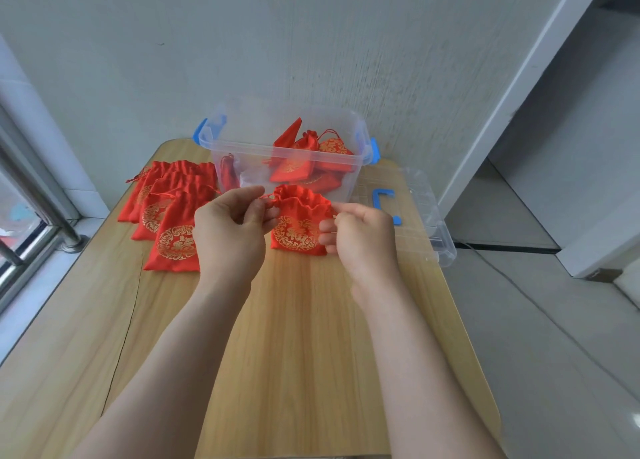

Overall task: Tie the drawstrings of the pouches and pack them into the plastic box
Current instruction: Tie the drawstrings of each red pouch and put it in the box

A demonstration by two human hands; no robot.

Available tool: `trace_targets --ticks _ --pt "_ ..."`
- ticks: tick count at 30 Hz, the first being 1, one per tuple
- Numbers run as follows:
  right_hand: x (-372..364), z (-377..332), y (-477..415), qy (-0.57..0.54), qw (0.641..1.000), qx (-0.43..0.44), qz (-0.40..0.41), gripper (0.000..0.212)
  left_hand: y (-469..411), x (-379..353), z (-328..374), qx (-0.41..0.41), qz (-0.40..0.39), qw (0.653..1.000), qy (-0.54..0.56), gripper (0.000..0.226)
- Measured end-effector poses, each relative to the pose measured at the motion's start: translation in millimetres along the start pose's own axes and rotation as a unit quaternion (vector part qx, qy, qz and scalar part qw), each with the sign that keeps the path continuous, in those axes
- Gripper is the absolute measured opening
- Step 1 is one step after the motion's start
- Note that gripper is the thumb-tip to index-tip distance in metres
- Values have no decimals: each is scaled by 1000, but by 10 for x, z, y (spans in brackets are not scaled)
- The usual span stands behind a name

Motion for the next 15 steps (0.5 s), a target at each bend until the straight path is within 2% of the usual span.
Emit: trace_targets --ticks 8,15 --pt "36 -32 25 -37 999 -1 23 37 33 90 -50 -3 19 993 -117 13" --pt "79 53 4 -25 996 6 86 39 38 160 -50 13 34 986 -164 32"
Point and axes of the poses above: each hand's wrist, its own y-axis away from the middle knuckle, its own x-axis out of the back of the hand, z = x × y, the point moved 3 cm from there along -y, towards the middle knuckle, and after that the axes turned 13 degrees about -y, right-handed, at the moved point
